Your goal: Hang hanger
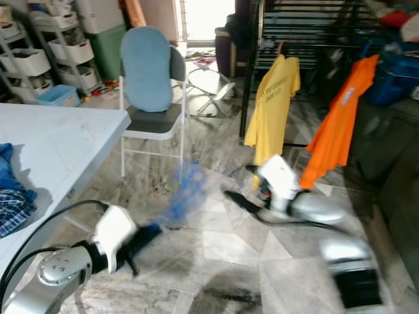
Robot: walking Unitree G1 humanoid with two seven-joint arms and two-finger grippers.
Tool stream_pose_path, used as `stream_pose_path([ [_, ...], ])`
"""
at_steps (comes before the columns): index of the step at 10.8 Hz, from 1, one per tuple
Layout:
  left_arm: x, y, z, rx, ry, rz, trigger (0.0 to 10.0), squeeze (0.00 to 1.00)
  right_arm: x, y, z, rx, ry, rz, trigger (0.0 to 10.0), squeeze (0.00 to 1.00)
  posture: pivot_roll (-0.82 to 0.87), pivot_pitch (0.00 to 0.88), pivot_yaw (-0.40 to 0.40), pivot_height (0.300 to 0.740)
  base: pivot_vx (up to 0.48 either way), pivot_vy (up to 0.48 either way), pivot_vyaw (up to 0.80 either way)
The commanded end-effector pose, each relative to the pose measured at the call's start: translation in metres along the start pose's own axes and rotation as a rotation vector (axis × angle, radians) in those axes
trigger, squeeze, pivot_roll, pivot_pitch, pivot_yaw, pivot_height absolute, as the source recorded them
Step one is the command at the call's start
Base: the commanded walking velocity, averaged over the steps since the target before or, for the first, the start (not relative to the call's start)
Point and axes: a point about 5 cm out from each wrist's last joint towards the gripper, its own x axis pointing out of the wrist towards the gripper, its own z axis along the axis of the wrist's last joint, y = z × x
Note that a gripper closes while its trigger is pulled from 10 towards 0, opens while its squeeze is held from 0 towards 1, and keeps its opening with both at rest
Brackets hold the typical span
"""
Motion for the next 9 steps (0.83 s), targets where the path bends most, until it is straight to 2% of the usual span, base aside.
stream_pose_path([
  [1, 0.005, -0.001, 0.005, 0.046, -0.011, -0.043, 10.0, 0.0, 0.002, 0.001, 0.005, -0.055, 0.008, 0.091, 10.0, 0.0, -0.05, 0.0, 0.052, 0.74, 0.0, 0.0, 0.0],
  [2, 0.016, -0.005, 0.014, 0.104, -0.041, -0.088, 10.0, 0.0, -0.008, 0.002, 0.003, -0.107, 0.099, 0.23, 10.0, 0.0, -0.05, 0.0, 0.052, 0.74, 0.0, 0.0, 0.0],
  [3, 0.022, -0.008, 0.018, 0.143, -0.053, -0.118, 10.0, 0.0, -0.015, -0.002, 0.002, -0.169, 0.17, 0.294, 10.0, 0.0, -0.05, 0.0, 0.052, 0.74, 0.0, 0.0, 0.0],
  [4, 0.026, -0.012, 0.021, 0.178, -0.074, -0.146, 10.0, 0.0, -0.022, -0.005, 0.004, -0.165, 0.209, 0.372, 10.0, 0.0, -0.07, 0.0, 0.058, 0.74, 0.0, 0.0, 0.0],
  [5, 0.028, -0.014, 0.023, 0.195, -0.098, -0.168, 10.0, 0.0, -0.026, -0.011, 0.008, -0.167, 0.231, 0.414, 10.0, 0.0, -0.07, 0.0, 0.062, 0.74, 0.0, 0.0, 0.0],
  [7, 0.029, -0.013, 0.03, 0.232, -0.135, -0.188, 10.0, 0.0, -0.026, -0.019, 0.014, -0.264, 0.268, 0.441, 10.0, 0.0, -0.07, 0.0, 0.07, 0.74, 0.0, 0.0, 0.0],
  [8, 0.03, -0.012, 0.035, 0.248, -0.159, -0.183, 10.0, 0.0, -0.024, -0.018, 0.015, -0.293, 0.283, 0.469, 10.0, 0.0, -0.07, 0.0, 0.076, 0.74, 0.0, 0.0, 0.0],
  [9, 0.032, -0.011, 0.038, 0.273, -0.168, -0.181, 10.0, 0.0, -0.022, -0.016, 0.011, -0.34, 0.32, 0.494, 8.7, 0.0, -0.07, 0.0, 0.078, 0.74, 0.0, 0.0, 0.0],
])
